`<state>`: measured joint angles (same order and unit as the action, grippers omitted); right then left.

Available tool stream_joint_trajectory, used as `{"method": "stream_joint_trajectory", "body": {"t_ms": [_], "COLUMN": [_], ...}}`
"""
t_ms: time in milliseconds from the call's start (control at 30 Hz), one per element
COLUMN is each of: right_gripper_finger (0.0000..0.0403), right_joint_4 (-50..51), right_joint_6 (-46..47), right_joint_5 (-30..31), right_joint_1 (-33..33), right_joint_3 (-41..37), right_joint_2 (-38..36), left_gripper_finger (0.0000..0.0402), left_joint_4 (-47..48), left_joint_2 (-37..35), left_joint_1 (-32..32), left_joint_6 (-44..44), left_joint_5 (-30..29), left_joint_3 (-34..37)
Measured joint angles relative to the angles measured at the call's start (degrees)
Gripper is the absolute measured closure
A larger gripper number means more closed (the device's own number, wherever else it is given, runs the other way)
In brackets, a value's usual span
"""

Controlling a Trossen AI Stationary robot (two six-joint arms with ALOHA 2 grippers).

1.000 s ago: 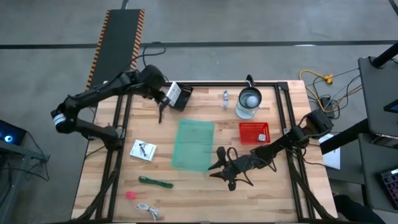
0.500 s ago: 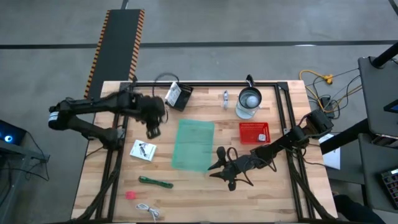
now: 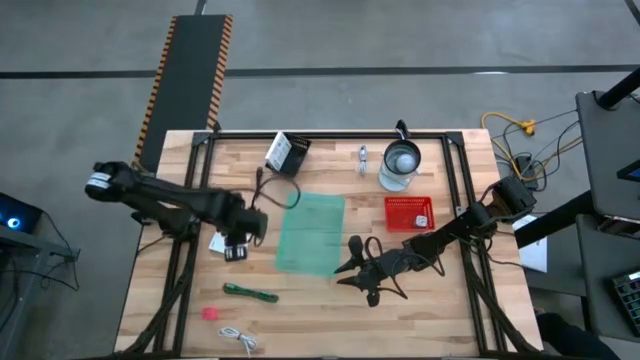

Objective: Pick and place items into bin
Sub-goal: Put the card reader box into the black basket

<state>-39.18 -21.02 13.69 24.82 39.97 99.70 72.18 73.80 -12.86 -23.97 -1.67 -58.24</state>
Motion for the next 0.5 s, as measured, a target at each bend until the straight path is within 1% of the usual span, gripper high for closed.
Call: {"method": "stream_joint_trajectory", "body": {"t_ms": [267, 400, 500], "right_gripper_finger": [0.0289, 0.0291, 0.0293], "right_joint_4": [-0.02, -0.02, -0.02], "right_joint_6": [0.00, -0.10, -0.13], "right_joint_5": [0.00, -0.02, -0.02], "right_joint_1": [0.00, 0.00, 0.00], "right_joint_3": [0.00, 0.00, 0.00], "right_joint_2": [0.00, 0.00, 0.00], "left_gripper_finger": [0.0317, 0.0318, 0.0318], "left_joint_4": [0.26, -0.29, -1.49], "left_joint_2": [2.45, 3.80, 4.79], "left_joint_1": [-10.21, -12.28, -12.87], "left_joint_6": [-5.42, -8.39, -8.70], "left_joint_5": [1.57, 1.53, 1.53], "left_joint_3": [5.97, 7.63, 8.70]}}
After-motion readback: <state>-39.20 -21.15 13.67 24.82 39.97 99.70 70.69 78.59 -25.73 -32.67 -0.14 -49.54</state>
